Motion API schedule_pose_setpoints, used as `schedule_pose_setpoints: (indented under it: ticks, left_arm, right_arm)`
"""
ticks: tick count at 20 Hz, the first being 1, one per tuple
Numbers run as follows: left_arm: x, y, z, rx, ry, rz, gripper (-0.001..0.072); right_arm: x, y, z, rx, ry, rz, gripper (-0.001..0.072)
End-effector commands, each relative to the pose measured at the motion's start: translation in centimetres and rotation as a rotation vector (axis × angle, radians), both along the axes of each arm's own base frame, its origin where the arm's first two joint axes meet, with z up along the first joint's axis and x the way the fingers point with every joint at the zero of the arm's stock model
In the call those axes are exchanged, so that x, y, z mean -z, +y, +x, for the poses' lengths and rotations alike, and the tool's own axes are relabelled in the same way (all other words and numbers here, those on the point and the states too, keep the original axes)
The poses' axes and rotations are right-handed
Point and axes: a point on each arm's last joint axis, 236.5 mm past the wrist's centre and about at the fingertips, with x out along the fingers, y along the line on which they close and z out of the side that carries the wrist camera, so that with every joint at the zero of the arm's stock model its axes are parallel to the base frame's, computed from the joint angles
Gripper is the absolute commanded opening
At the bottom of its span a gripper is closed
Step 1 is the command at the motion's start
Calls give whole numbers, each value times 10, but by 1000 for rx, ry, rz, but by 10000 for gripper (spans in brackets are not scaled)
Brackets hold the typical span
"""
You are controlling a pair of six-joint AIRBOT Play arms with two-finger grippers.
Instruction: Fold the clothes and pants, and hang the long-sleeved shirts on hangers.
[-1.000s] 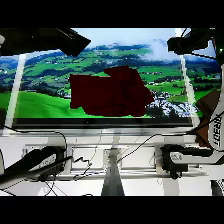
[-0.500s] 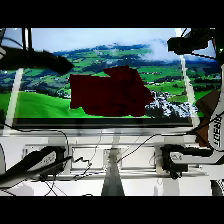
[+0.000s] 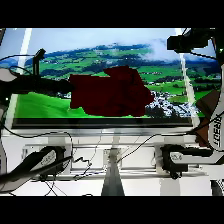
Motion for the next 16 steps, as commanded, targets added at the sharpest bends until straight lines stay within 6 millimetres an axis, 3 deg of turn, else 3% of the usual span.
schedule_pose_setpoints:
  ticks: [1, 4, 7, 10, 12, 13, 15, 16]
  left_arm:
    - [3, 26, -15, -78, -15, 34, 693]
    - [16, 65, -38, -170, -26, 144, 693]
    - [28, 75, -49, -242, -32, 153, 693]
    - [39, 75, -52, -253, -17, 153, 693]
    - [42, 76, -51, -260, -12, 151, 694]
    - [44, 76, -51, -259, -4, 149, 693]
    - [49, 75, -52, -258, 14, 144, 693]
    - [51, 75, -52, -257, 24, 142, 694]
  right_arm:
    - [5, -11, -12, 22, 56, -17, 14]
    - [13, -34, -24, 80, 106, -5, 14]
    - [35, -42, -52, 106, 165, 70, 14]
    - [70, -27, -94, 52, 200, 138, 14]
    - [106, -15, -113, 45, 225, 174, 24]
    - [130, -9, -123, 44, 257, 187, 112]
    - [173, 22, -144, 45, 340, 301, 515]
    - [190, 40, -151, 50, 363, 365, 550]
